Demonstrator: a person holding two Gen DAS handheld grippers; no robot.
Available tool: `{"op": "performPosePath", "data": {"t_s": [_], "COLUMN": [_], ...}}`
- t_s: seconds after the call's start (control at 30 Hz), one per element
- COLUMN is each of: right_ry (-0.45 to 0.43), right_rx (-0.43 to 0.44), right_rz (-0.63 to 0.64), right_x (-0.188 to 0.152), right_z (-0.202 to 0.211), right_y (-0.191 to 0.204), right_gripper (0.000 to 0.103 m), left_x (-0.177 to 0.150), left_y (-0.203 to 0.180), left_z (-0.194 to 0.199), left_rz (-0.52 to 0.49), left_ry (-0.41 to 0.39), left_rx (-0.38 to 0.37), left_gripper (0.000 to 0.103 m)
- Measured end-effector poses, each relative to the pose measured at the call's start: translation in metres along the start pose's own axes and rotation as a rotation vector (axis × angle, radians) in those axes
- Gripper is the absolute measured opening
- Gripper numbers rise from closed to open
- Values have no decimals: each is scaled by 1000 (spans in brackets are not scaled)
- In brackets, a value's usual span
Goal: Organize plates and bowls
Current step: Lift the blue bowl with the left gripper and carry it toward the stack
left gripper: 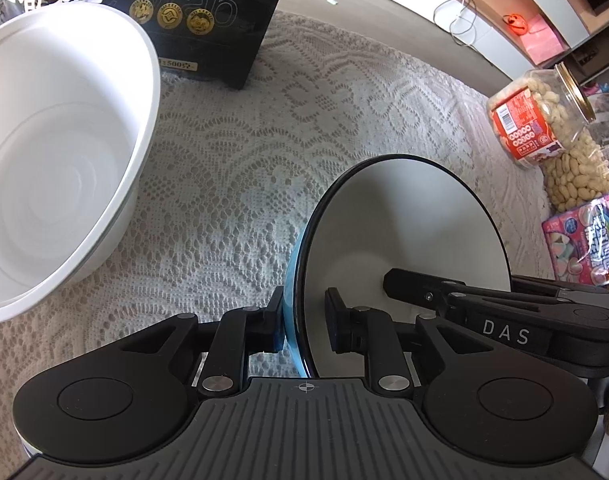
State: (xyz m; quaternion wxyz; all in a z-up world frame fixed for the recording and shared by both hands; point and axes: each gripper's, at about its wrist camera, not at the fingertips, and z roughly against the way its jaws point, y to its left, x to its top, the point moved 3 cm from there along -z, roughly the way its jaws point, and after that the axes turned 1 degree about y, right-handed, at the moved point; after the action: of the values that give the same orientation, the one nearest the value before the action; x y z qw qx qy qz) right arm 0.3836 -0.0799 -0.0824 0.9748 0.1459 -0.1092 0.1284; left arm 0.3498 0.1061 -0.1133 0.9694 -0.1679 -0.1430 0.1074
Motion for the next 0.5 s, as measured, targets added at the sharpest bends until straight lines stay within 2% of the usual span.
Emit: {"op": "performPosePath", "data": {"t_s": [0.13, 0.37, 0.5], "right_ry": [12, 3, 5], "right_rx": [-25, -65, -60], "right_rz": [5, -9, -5], "right_x": [-3, -10, -14], "right_z": [2, 10, 12], "right_y": [-1, -15, -15], "right_gripper": [31, 26, 29], "left_x": [-8, -17, -18], "left_y": [-10, -21, -21], "left_z": [2, -1, -1], "left_rz": [-67, -118, -111], "left_ry": [20, 33, 30], "left_rx": [24, 2, 2], "left_gripper": [27, 26, 26]}}
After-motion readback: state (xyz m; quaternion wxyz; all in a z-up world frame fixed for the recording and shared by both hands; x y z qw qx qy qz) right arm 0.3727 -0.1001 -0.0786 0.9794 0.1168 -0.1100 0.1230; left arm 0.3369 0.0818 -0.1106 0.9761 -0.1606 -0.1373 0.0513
